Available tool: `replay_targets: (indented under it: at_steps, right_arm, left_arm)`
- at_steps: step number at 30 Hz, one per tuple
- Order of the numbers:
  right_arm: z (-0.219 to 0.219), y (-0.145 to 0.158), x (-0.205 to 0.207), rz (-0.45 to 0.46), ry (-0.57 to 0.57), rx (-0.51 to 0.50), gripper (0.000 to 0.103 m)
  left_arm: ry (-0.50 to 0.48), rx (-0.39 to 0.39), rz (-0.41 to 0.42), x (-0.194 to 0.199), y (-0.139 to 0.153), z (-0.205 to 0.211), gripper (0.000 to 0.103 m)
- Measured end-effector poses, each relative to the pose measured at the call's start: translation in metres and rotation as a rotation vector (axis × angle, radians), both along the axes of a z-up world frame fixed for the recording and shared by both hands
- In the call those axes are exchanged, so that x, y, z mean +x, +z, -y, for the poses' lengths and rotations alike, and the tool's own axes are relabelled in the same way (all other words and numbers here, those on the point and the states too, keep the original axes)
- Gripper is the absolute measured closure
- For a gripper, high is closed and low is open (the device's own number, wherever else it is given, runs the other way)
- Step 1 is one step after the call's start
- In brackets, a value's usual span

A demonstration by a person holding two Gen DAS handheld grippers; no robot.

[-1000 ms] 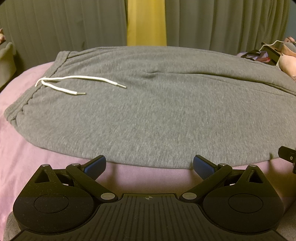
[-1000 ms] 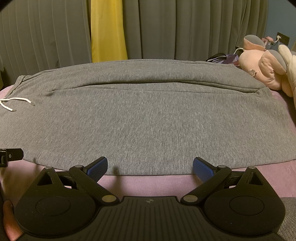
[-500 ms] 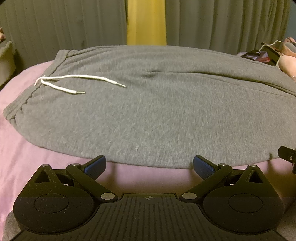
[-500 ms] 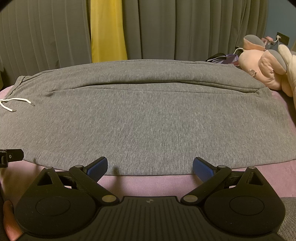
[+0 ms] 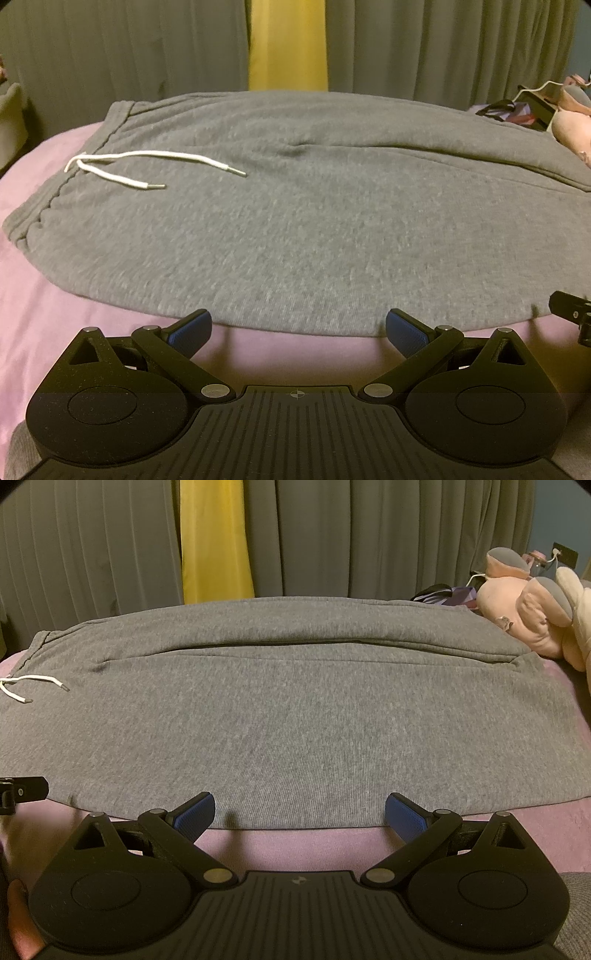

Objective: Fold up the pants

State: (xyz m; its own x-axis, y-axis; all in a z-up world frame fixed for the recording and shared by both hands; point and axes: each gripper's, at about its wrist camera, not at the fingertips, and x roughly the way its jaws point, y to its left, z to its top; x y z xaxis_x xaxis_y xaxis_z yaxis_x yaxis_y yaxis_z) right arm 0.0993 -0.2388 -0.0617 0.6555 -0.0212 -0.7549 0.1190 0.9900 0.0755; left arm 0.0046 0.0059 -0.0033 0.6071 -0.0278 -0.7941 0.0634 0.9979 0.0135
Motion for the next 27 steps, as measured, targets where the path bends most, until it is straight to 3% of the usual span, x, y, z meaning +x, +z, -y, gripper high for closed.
replay_targets:
  at_steps: [10, 21, 27]
  right_arm:
    - [0.022, 0.0, 0.019, -0.024, -0.02, 0.152, 0.004]
    - [0.054, -0.025, 0.05, -0.168, -0.176, 0.26, 0.004]
    - [0.055, -0.033, 0.06, -0.231, -0.185, 0.269, 0.004]
  left_arm:
    - [0.016, -0.047, -0.004, 0.004, 0.003, -0.005, 0.0]
    - [0.04, -0.08, -0.038, 0.017, -0.004, -0.009, 0.0]
    - [0.051, -0.002, 0.033, 0.031, 0.003, -0.003, 0.0]
